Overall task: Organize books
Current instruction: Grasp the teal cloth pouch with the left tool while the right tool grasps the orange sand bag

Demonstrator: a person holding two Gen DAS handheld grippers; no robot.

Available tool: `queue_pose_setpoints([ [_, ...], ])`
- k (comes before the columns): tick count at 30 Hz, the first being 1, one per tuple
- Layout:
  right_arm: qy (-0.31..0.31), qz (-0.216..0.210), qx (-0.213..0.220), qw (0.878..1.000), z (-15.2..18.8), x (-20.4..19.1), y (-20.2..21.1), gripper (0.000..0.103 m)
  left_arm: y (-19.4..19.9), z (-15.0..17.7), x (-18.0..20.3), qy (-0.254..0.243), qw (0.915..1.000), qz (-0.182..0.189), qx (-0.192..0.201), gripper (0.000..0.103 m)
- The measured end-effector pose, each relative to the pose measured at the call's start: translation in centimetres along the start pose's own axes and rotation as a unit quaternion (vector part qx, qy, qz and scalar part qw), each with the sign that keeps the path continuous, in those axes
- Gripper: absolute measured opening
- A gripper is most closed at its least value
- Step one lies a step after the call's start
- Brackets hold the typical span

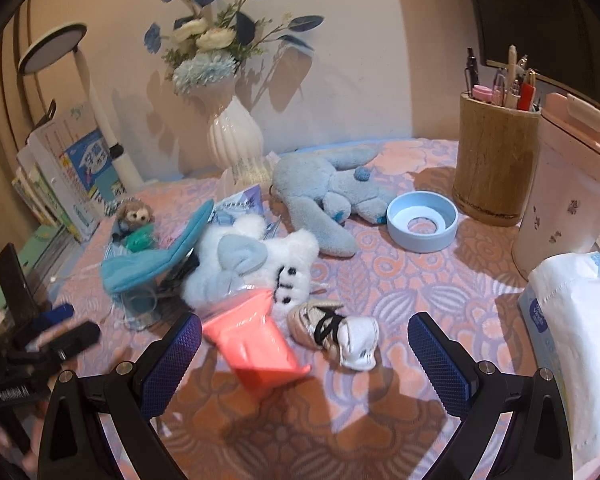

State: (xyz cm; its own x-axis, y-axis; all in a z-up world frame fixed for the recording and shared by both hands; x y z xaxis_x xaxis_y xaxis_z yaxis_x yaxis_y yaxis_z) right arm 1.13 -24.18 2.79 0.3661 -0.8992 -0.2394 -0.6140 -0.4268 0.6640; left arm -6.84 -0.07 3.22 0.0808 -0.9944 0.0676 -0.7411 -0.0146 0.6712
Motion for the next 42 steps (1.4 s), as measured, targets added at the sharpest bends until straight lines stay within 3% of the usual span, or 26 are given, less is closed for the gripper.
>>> queue_pose_setpoints([
  [2, 0.015, 0.0, -0.008, 1.0, -0.1, -0.7, 0.3, 0.103, 0.3, -1.0, 0.1, -0.023, 0.9997, 0.005, 0.002, 0.102],
  [4, 0.033, 0.02, -0.014, 0.999, -0.5, -1.2, 0.3, 0.103, 0.1, -2.1, 1.3, -0.077, 0.997, 0.011, -0.003, 0.102],
  [7, 0.044, 0.068, -0.04, 0.996, -0.9, -0.9, -0.2, 0.103, -0.3, -2.9, 3.8, -0.165, 0.9863, 0.005, 0.004, 0.102],
  [12, 0.002, 0.013, -0.086, 0.996, -0.3, 1.2, 0.0, 0.103, -1.6, -3.5, 6.8, -0.264, 0.9645, 0.006, 0.012, 0.102],
  [14, 0.002, -0.007, -0.092, 0.996, 0.0, 0.9, 0.1, 0.103, -2.5, -3.6, 7.5, -0.288, 0.9576, 0.006, 0.008, 0.096],
  [16, 0.021, -0.008, -0.093, 0.995, 0.3, 0.0, -0.1, 0.103, -3.5, -3.8, 7.8, -0.301, 0.9535, 0.012, -0.002, 0.083],
  [17, 0.033, -0.006, -0.093, 0.995, 0.3, -0.6, -0.3, 0.102, -3.8, -3.9, 7.8, -0.301, 0.9533, 0.015, -0.008, 0.079],
  [19, 0.065, 0.006, -0.094, 0.993, 0.7, -2.0, -0.9, 0.089, -4.4, -4.0, 7.8, -0.299, 0.9537, 0.024, -0.02, 0.058],
  [22, 0.104, 0.026, -0.103, 0.989, 1.3, -3.4, -2.2, 0.074, -5.2, -4.1, 7.3, -0.288, 0.9565, 0.034, -0.031, 0.035],
  [26, 0.11, 0.026, -0.111, 0.987, 1.5, -3.7, -3.6, 0.057, -5.5, -4.4, 6.7, -0.262, 0.9631, 0.052, -0.032, 0.016],
  [27, 0.111, 0.026, -0.11, 0.987, 1.5, -3.7, -3.8, 0.049, -5.5, -4.5, 6.6, -0.256, 0.9645, 0.058, -0.032, 0.012],
  [28, 0.112, 0.028, -0.109, 0.987, 1.5, -3.7, -4.0, 0.042, -5.4, -4.7, 6.4, -0.245, 0.9668, 0.065, -0.031, 0.012],
  [33, 0.104, 0.012, -0.09, 0.99, 1.3, -3.5, -3.2, 0.04, -4.3, -5.4, 5.3, -0.192, 0.9745, 0.112, -0.029, 0.009],
  [42, 0.075, -0.02, -0.054, 0.996, -0.3, -3.3, 0.3, 0.04, -0.6, -5.9, 5.6, -0.151, 0.9734, 0.172, -0.012, 0.008],
])
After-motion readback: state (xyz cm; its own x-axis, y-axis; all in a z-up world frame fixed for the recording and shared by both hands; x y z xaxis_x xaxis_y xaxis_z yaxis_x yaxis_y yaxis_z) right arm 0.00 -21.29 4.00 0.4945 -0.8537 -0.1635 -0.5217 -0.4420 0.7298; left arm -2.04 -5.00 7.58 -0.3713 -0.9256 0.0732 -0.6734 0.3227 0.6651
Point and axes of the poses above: each gripper's, at about its wrist camera, not at the fingertips, and y roughly against the way its jaws point, x to its right, z to its underside, the point moved 2 cm from there along -y, roughly the way its jaws point, and after that the axes turned 4 degrees about -y, right-handed, at the moved point
